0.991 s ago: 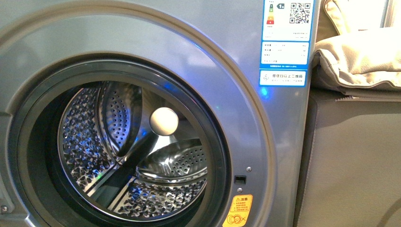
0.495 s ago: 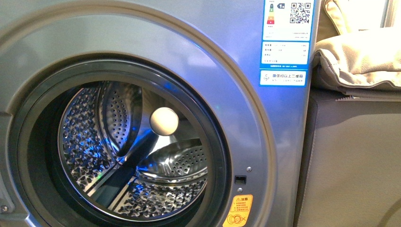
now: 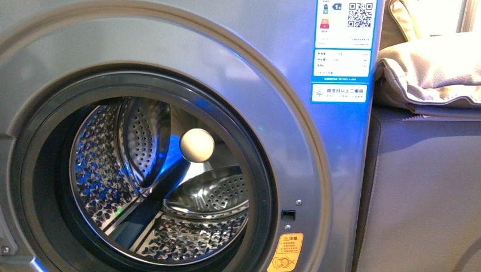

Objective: Put clothes into washing machine

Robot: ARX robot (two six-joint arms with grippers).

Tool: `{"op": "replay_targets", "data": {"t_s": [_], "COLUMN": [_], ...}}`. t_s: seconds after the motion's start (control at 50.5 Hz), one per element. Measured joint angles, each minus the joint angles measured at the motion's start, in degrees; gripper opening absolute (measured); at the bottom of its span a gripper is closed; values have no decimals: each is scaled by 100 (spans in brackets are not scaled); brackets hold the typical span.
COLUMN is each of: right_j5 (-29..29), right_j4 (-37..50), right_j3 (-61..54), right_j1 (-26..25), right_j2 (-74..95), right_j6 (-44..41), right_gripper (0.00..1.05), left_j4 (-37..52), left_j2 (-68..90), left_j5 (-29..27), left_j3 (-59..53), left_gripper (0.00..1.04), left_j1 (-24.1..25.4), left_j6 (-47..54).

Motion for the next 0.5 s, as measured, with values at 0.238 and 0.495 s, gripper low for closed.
{"op": "replay_targets", "data": {"t_s": [0.238, 0.495], "right_j5": [-481, -249], "right_j4": [306, 313], "right_j3": [887, 1744], "right_j1": [-101, -74], "right_j2": [2116, 3696], "right_j6": [326, 457], "right_gripper": [97, 97], "left_j4": [0, 0], "left_j2": [0, 0], "left_j5": [0, 0], "left_j3": [0, 0], "left_gripper": [98, 98], "left_j1": [0, 0], "left_j6": [0, 0]}}
